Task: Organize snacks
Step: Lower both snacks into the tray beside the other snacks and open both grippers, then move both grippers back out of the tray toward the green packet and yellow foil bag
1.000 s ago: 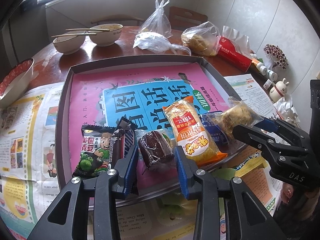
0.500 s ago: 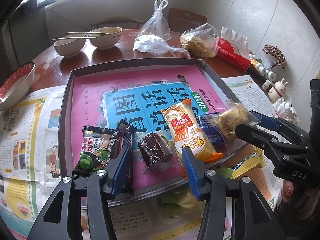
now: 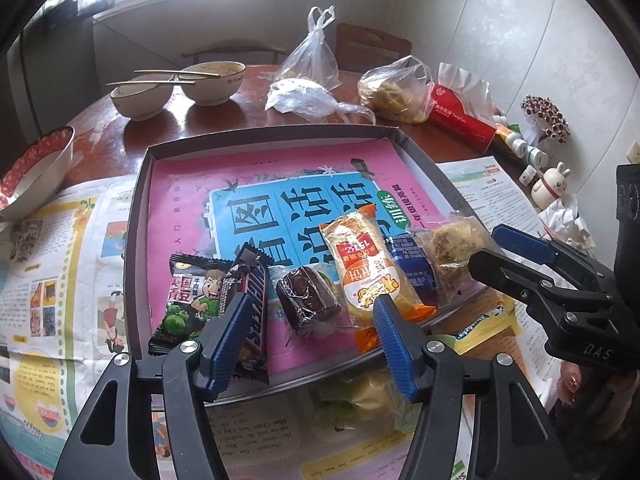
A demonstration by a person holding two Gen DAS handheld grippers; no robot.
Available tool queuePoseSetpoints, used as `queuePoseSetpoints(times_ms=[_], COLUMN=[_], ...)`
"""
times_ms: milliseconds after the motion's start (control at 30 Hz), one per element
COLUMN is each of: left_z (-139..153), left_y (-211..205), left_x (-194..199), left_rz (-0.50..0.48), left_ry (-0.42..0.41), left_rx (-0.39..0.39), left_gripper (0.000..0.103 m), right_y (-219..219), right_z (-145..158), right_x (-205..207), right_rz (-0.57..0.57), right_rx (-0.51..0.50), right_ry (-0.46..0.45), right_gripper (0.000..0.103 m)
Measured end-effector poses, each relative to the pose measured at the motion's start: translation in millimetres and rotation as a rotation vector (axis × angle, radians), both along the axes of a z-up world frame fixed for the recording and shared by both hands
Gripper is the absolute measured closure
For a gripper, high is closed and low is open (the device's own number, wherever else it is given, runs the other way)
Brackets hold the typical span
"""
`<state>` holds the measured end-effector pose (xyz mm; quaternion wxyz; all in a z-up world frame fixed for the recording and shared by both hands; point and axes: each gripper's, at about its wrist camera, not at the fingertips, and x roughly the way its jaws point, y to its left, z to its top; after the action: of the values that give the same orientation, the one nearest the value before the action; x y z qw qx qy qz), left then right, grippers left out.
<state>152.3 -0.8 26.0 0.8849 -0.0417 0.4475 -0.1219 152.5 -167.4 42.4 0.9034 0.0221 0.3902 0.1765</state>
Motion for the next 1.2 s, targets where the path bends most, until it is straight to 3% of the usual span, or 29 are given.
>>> queuePoseSetpoints(times_ms=[1200], left_z=[11.9], left_y=[8.6], left_x=[-39.5], left_rz=[0.016], left_ry=[-0.054], left_rx=[-0.053], left_gripper=[0.033], right_y=[-10.7], right_z=[5.6], right_x=[-30.0], right_rz=[-0.014], right_rx=[0.017], right_ry=[-0.032], right_gripper=[0.024])
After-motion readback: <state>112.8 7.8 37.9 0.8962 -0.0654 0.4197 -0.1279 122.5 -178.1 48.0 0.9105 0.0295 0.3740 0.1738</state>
